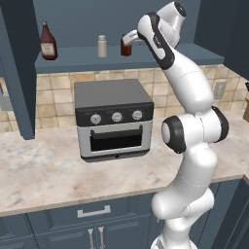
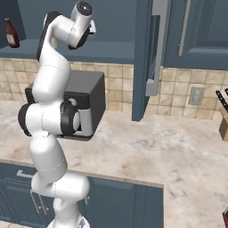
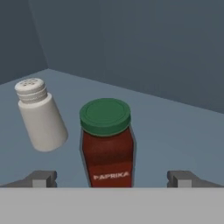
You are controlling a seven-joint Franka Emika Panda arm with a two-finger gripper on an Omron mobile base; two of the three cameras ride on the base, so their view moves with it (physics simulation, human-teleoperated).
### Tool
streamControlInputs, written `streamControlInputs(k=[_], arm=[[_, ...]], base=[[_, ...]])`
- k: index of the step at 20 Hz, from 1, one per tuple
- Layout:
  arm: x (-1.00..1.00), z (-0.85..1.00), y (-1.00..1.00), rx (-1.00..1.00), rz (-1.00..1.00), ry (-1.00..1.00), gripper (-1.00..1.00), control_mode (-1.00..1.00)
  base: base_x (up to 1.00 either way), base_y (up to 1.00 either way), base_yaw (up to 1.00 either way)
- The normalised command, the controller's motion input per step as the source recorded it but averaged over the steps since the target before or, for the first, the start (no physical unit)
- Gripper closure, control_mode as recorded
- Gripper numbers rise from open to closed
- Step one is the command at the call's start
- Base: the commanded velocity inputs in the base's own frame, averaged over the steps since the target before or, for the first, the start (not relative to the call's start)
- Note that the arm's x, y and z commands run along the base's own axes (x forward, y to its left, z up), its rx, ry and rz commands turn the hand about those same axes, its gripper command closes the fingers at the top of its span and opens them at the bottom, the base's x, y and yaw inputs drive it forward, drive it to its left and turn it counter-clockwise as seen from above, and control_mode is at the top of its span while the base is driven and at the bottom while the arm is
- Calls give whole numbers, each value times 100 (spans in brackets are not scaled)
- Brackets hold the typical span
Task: Collect the paprika, ketchup, and shaker from the cabinet and place them next to the stove.
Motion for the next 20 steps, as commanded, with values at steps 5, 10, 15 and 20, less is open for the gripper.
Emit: streamControlInputs(k=[5, 10, 15, 20], arm=[[10, 0, 7, 0, 2, 0, -100, -100], [9, 0, 1, 0, 2, 0, -100, -100], [5, -2, 0, 0, 2, 0, -100, -100], [1, -5, 4, 0, 2, 0, -100, -100]], base=[[0, 0, 0], [0, 0, 0], [0, 0, 0], [0, 0, 0]])
